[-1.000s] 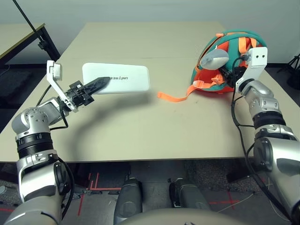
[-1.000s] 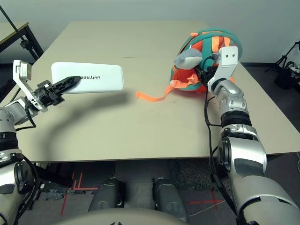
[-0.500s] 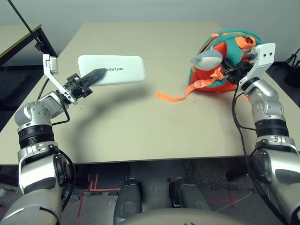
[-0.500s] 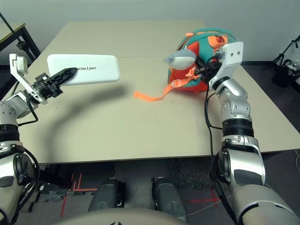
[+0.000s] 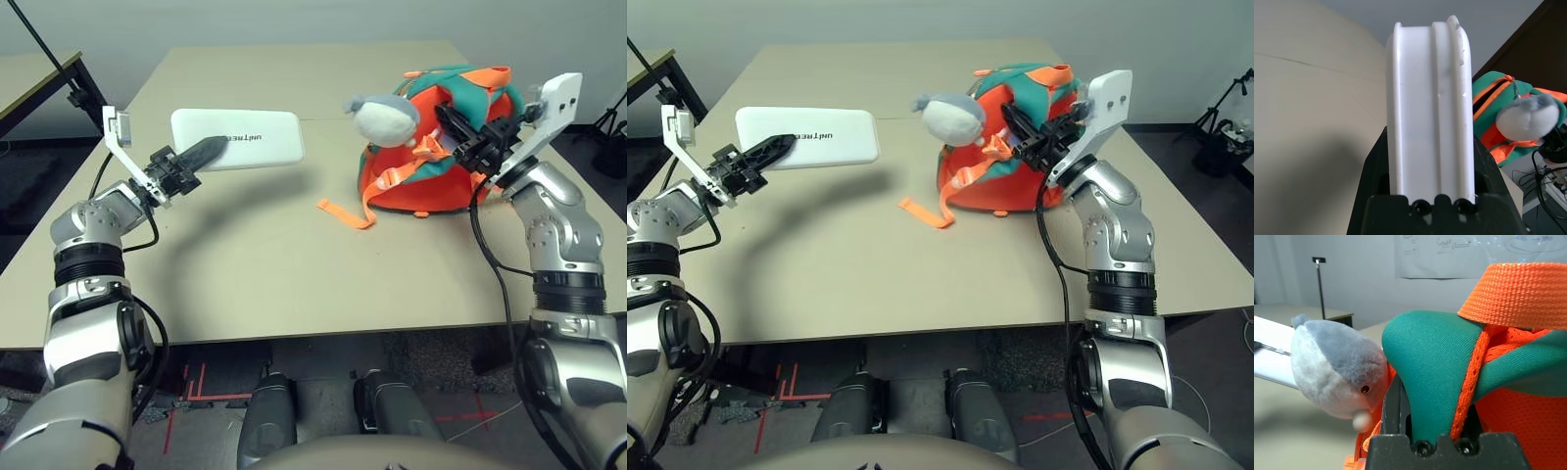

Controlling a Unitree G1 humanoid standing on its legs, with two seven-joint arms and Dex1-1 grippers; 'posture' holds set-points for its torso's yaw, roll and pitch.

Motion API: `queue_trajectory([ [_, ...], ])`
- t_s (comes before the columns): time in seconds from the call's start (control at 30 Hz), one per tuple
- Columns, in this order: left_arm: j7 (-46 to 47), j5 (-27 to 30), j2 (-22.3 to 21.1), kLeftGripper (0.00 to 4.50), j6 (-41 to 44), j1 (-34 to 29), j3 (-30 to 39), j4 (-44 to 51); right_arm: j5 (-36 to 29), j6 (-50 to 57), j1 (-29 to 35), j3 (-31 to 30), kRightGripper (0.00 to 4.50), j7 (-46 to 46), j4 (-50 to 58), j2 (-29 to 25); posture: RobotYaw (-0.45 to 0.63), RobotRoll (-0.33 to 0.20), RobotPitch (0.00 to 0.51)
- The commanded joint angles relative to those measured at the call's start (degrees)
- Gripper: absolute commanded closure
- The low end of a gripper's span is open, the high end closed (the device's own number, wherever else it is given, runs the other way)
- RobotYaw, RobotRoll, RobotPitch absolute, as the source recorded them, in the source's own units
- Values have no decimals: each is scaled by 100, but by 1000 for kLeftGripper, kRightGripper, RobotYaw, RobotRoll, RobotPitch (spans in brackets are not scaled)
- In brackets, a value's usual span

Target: Put the pencil case into the backpack and zip it.

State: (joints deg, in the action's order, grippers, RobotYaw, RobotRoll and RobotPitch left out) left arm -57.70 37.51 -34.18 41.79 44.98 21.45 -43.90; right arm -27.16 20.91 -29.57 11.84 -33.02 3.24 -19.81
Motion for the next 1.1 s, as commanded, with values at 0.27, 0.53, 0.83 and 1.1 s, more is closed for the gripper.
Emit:
queue_trajectory([
  [0.27,-573,-93,-339,3110,132,9,-325,618,-618,720,996,-285,4373,409,1618,372,-160,0,3],
  [0.53,-1220,-43,-798,3110,357,166,-632,1581,-793,1002,1784,-589,4373,96,1652,236,-143,0,8],
  [0.83,-1833,-900,-520,3110,-1150,661,-1481,986,-774,974,1655,-576,4373,4,1501,122,-141,0,5],
  [1.1,-2081,-1623,63,3110,-2482,1269,-1964,89,-748,949,1630,-599,4373,4,1508,126,-161,0,4],
])
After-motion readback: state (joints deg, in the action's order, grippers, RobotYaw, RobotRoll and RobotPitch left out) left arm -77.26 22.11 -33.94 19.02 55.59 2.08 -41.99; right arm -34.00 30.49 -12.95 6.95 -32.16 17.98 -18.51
